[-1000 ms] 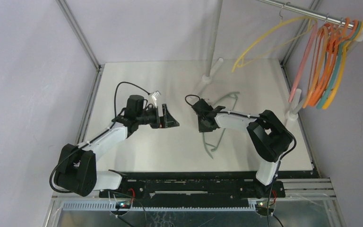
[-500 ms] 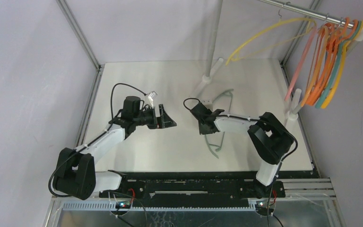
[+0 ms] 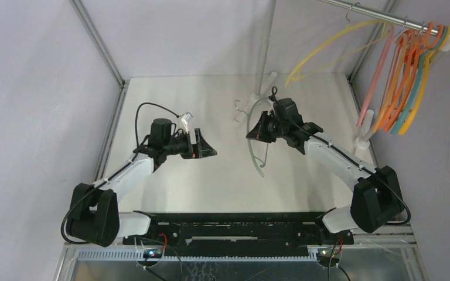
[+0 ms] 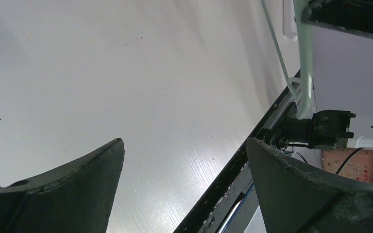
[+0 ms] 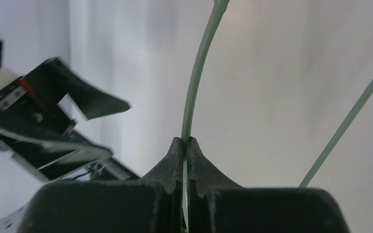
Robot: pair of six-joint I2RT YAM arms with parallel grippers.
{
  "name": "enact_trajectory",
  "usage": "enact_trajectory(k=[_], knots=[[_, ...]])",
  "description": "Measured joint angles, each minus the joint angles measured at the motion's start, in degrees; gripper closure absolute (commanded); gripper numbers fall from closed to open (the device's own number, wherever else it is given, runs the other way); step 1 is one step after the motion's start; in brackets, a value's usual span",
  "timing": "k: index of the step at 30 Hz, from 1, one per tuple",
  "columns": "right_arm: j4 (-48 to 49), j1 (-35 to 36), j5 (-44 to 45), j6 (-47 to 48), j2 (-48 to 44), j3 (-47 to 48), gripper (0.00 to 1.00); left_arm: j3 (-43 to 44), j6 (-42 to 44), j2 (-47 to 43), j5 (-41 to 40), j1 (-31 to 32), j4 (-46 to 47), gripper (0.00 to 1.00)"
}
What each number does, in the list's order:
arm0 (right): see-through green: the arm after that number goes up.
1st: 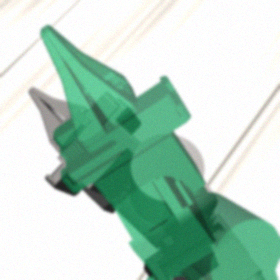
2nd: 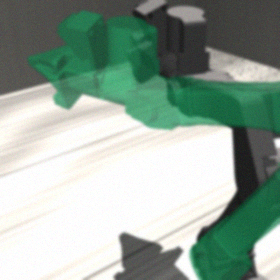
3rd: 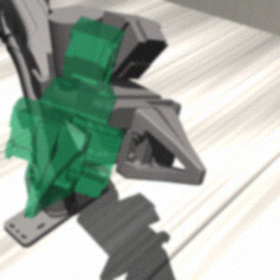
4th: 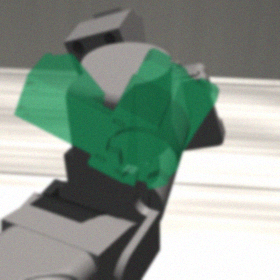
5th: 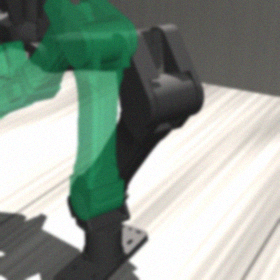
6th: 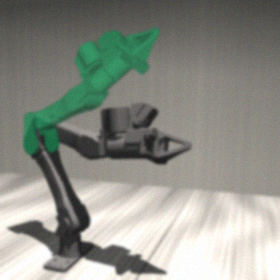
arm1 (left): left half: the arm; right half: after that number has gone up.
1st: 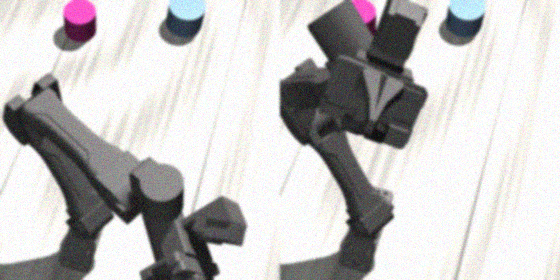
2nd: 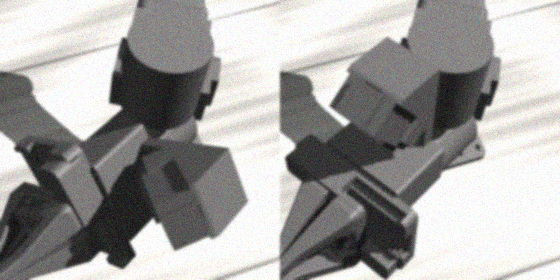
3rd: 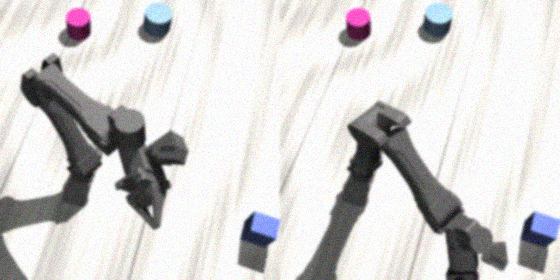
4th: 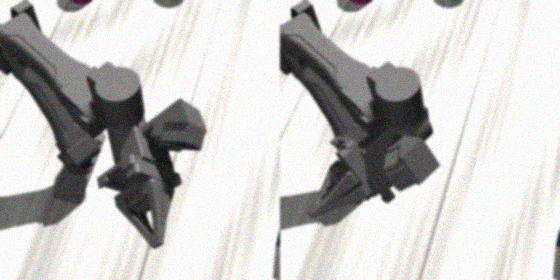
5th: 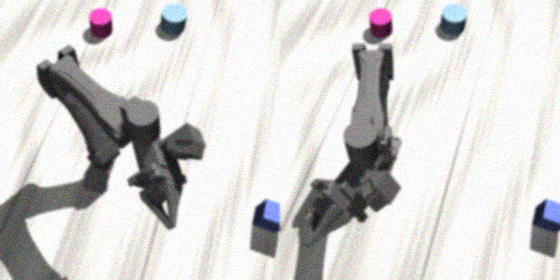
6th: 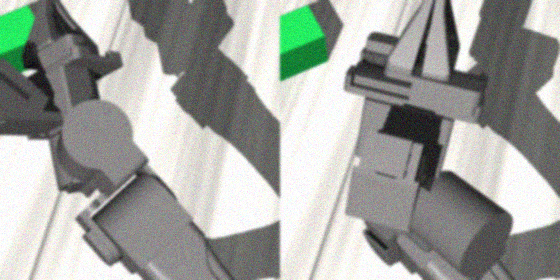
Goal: Organize the hangers
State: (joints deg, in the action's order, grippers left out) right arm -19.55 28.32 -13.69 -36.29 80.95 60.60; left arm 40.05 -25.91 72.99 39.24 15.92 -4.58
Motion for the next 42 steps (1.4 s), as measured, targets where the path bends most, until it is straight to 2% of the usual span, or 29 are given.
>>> enact_trajectory(k=[7, 17, 25, 37, 42], knots=[[2.49, 2.21, -7.10, -4.44, -0.52, 0.85, 1.00, 0.00, 0.04, 0.22, 0.13, -0.15, 0.02, 0.01], [4.79, 5.64, -5.81, -6.60, -0.98, 18.21, 1.00, 0.00, 0.02, 1.25, 0.17, -0.31, 0.04, 0.01], [5.92, 7.85, -1.97, -6.25, -0.98, 24.48, 1.00, 0.00, -0.07, 1.25, 0.17, -0.31, 0.24, 0.01], [8.66, 4.59, 10.27, -6.47, -3.63, 26.84, 1.00, -1.29, -0.17, -0.09, 0.15, -0.33, 0.96, 0.00], [9.86, 2.34, 11.34, -6.69, -4.98, 27.12, 1.00, -2.34, -0.61, -0.15, 0.15, -0.31, 1.03, 0.00]])
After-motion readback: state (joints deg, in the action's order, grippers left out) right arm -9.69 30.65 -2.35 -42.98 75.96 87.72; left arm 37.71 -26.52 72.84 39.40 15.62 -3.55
